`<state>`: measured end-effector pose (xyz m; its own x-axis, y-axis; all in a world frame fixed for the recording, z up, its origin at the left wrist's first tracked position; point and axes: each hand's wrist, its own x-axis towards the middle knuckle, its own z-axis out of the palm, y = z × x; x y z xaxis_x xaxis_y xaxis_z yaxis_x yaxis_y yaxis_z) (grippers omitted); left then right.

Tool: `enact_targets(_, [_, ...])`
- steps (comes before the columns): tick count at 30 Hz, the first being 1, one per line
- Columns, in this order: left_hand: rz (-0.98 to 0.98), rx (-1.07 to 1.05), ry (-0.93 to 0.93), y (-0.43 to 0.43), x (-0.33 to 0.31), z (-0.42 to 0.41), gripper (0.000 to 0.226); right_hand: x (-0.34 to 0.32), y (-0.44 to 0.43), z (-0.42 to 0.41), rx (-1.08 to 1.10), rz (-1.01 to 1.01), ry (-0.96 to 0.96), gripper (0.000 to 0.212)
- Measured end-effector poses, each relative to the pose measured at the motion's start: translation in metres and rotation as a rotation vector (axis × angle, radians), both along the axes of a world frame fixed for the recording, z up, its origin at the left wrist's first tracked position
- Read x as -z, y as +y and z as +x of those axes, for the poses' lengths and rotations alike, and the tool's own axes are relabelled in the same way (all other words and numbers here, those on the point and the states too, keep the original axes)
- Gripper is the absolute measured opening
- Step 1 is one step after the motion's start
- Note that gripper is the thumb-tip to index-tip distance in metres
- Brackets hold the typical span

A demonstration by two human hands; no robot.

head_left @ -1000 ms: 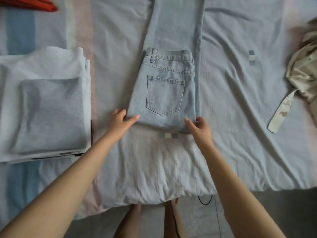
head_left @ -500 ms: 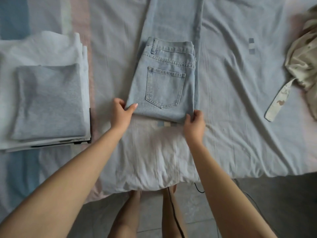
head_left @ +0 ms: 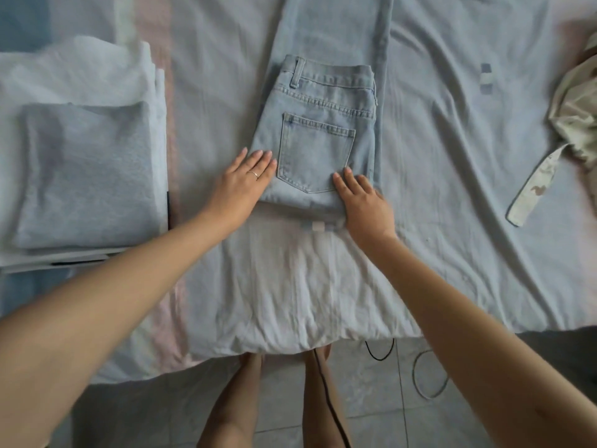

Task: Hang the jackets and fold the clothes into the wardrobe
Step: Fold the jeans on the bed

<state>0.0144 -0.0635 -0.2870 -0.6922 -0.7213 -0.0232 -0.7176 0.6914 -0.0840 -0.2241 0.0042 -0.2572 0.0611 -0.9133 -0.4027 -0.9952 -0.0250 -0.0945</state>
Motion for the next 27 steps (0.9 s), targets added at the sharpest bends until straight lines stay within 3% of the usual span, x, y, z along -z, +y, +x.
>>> enact_targets(2, [0.042,0.026,0.053,-0.001,-0.023,-0.006,0.046,-0.024,-0.006,-0.002,-0.065,0.042,0.06,0.068])
enact_targets(3, [0.157,0.003,0.058,-0.001,-0.039,-0.008,0.048,-0.038,-0.009,-0.005,-0.104,0.094,0.072,0.066])
enact_targets(5, [0.535,-0.075,-0.103,-0.002,-0.079,-0.008,0.048,-0.077,-0.013,-0.007,-0.157,0.271,0.017,0.05])
enact_targets(7, [0.827,-0.083,-0.261,0.0,-0.114,-0.01,0.02,-0.113,-0.012,-0.006,-0.157,0.585,-0.039,0.028])
enact_targets(9, [1.148,-0.078,-0.287,0.012,-0.135,-0.007,0.003,-0.139,-0.005,-0.003,-0.147,0.925,-0.103,0.025])
enact_targets(13, [1.728,-0.096,-0.32,0.051,-0.166,0.003,0.011,-0.157,0.023,-0.006,-0.191,1.334,-0.178,0.03])
enact_targets(16, [1.922,-0.149,-0.178,0.056,-0.178,0.011,0.014,-0.159,0.029,-0.022,-0.106,1.511,-0.39,0.023])
enact_targets(19, [1.82,-0.377,0.161,0.026,-0.171,0.014,0.012,-0.156,0.004,-0.048,0.08,1.337,-0.601,0.024])
enact_targets(22, [1.625,-0.675,0.701,-0.025,-0.145,0.007,0.015,-0.132,-0.037,-0.081,0.509,0.963,-0.861,0.029])
enact_targets(24, [1.528,-0.827,1.015,-0.053,-0.111,-0.004,0.015,-0.107,-0.061,-0.093,0.825,0.722,-1.095,0.016])
enact_targets(25, [1.493,-0.873,1.066,-0.059,-0.092,-0.011,0.01,-0.091,-0.068,-0.094,0.995,0.623,-1.221,0.011])
enact_targets(27, [1.4,-0.999,1.057,-0.058,-0.046,-0.028,0.016,-0.053,-0.072,-0.089,1.227,0.513,-1.389,0.024])
